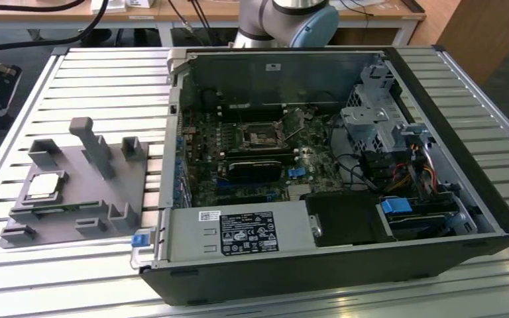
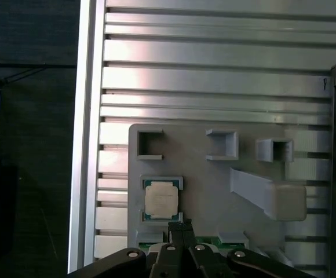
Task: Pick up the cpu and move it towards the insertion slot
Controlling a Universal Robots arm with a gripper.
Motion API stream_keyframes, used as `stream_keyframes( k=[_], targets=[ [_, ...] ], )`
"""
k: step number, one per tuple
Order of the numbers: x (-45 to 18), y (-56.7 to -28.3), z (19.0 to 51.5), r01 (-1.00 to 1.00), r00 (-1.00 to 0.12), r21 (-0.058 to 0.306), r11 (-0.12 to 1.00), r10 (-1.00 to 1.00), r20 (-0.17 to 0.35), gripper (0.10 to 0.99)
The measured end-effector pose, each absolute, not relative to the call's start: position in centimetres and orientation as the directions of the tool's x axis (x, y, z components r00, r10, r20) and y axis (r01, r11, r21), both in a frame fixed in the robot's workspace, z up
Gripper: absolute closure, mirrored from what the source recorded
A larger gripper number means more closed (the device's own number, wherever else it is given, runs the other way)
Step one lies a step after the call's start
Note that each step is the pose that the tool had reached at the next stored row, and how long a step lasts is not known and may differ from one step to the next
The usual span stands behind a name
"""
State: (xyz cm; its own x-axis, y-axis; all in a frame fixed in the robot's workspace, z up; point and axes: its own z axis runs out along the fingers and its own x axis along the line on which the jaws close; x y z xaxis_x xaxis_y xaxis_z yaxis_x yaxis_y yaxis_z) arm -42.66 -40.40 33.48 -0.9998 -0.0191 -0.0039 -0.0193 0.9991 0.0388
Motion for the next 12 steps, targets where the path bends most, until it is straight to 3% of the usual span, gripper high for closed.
stream_keyframes(
  k=[12],
  targets=[
    [-42.68,-40.56,33.15,-0.019,-1.000,0.039,0.999,-0.019,-0.004,0.980]
  ],
)
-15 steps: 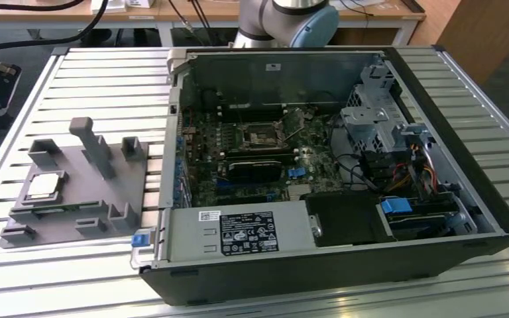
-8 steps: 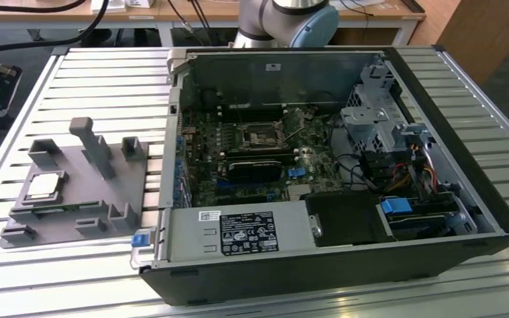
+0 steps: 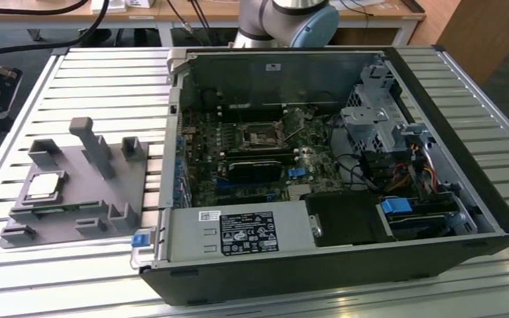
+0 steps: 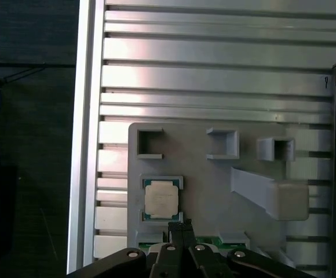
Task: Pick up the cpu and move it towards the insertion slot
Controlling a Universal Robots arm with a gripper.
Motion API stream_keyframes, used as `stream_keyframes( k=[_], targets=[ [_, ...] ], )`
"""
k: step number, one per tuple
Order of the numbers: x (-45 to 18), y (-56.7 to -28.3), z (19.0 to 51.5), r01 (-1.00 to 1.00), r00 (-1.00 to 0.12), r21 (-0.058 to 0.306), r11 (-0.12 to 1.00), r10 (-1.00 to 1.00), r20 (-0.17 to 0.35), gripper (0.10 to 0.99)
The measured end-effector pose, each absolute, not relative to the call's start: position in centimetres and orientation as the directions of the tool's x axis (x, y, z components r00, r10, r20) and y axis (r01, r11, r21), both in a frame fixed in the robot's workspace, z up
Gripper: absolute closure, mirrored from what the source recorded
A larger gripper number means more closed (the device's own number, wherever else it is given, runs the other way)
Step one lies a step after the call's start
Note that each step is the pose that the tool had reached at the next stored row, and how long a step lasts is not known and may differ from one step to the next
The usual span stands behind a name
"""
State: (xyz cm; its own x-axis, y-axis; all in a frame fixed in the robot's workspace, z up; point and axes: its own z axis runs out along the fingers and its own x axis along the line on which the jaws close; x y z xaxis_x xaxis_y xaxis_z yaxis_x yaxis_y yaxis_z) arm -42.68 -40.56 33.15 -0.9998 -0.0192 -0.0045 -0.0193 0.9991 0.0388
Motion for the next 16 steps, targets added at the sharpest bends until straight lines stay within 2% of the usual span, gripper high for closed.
stream_keyframes(
  k=[16],
  targets=[
    [-42.78,-40.85,32.57,-0.019,-1.000,0.039,0.999,-0.019,-0.006,0.980]
  ],
)
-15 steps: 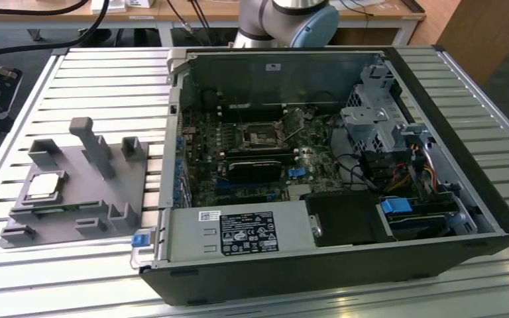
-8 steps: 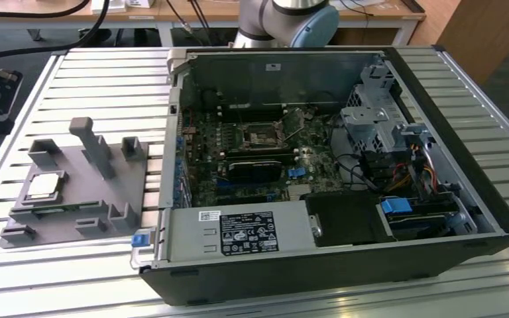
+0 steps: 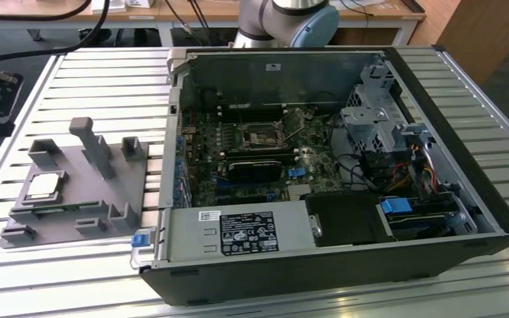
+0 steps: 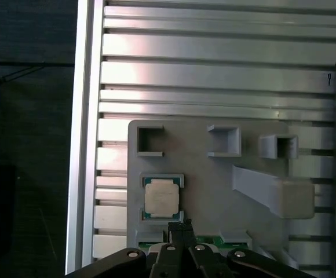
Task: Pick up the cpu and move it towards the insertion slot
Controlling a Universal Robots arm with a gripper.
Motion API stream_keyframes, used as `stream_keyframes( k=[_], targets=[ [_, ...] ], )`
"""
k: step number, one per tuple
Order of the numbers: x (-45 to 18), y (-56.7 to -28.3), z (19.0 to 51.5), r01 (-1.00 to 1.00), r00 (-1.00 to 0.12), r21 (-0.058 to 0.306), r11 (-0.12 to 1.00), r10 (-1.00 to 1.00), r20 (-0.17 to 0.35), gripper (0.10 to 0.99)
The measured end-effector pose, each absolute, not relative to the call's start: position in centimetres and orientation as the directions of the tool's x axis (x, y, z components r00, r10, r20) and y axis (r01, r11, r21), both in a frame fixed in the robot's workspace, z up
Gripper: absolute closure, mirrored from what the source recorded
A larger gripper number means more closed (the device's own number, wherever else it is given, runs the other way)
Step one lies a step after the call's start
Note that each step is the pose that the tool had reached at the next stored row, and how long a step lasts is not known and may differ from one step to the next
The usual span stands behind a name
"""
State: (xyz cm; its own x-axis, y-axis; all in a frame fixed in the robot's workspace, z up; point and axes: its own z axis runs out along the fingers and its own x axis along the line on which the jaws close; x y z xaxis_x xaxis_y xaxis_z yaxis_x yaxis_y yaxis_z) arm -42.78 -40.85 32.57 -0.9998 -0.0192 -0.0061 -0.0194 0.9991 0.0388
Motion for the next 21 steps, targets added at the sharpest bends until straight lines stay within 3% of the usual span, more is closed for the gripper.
stream_keyframes(
  k=[2,4,5,7,8,10,13,15,16,17,21],
  targets=[
    [-42.8,-40.9,32.5,-0.019,-1.000,0.039,0.999,-0.019,-0.006,0.973],
    [-42.8,-40.9,32.4,-0.019,-1.000,0.039,0.999,-0.019,-0.006,0.851],
    [-42.8,-40.9,32.3,-0.019,-1.000,0.039,0.999,-0.019,-0.007,0.851],
    [-42.9,-41.0,32.1,-0.019,-1.000,0.039,0.999,-0.019,-0.007,0.733],
    [-42.9,-41.0,32.0,-0.019,-1.000,0.039,0.999,-0.019,-0.007,0.733],
    [-42.9,-41.0,31.7,-0.019,-1.000,0.039,0.999,-0.019,-0.007,0.620],
    [-42.9,-41.0,31.3,-0.019,-1.000,0.039,0.999,-0.019,-0.007,0.561],
    [-42.9,-41.0,31.0,-0.019,-1.000,0.039,0.999,-0.019,-0.007,0.443],
    [-42.9,-41.0,30.8,-0.019,-1.000,0.039,0.999,-0.019,-0.007,0.443],
    [-42.9,-41.0,30.7,-0.019,-1.000,0.039,0.999,-0.019,-0.007,0.380],
    [-42.9,-41.0,30.5,-0.019,-1.000,0.039,0.999,-0.019,-0.007,0.380]
  ],
)
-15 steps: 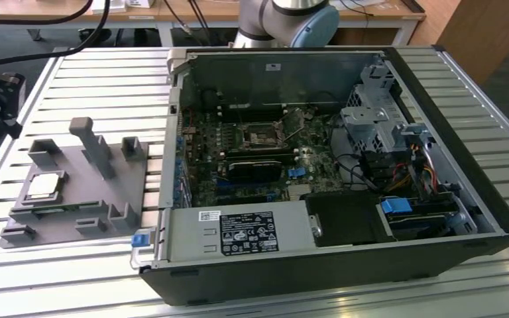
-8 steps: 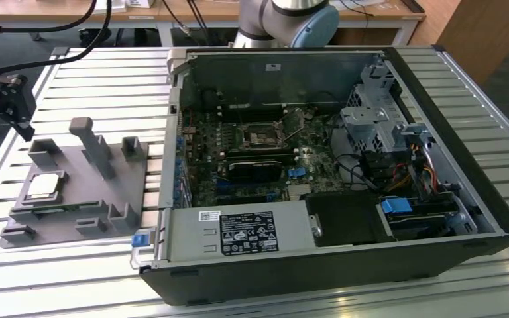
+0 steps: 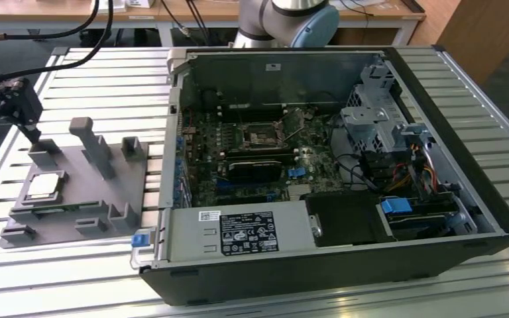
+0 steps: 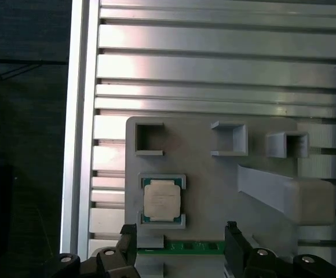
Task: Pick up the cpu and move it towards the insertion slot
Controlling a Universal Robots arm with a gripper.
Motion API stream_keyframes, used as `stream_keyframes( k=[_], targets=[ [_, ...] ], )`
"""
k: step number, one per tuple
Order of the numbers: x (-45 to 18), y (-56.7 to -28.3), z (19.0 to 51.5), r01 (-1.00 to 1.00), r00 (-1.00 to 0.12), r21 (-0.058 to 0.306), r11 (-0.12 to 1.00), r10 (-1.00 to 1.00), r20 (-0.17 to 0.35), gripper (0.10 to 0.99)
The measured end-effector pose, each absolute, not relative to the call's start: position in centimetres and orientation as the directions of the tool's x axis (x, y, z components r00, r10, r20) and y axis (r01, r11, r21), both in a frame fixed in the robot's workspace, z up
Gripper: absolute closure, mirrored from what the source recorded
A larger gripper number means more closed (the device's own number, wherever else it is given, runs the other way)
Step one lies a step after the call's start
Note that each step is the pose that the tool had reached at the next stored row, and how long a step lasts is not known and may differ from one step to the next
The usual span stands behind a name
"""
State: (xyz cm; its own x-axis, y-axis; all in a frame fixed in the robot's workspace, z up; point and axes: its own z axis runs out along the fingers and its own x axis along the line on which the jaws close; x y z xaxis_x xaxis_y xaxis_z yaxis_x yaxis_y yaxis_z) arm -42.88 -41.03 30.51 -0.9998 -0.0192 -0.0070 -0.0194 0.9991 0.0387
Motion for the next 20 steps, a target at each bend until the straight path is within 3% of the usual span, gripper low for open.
stream_keyframes(
  k=[20],
  targets=[
    [-42.88,-41.07,29.70,-0.019,-1.000,0.039,0.999,-0.019,-0.007,0.380]
  ],
)
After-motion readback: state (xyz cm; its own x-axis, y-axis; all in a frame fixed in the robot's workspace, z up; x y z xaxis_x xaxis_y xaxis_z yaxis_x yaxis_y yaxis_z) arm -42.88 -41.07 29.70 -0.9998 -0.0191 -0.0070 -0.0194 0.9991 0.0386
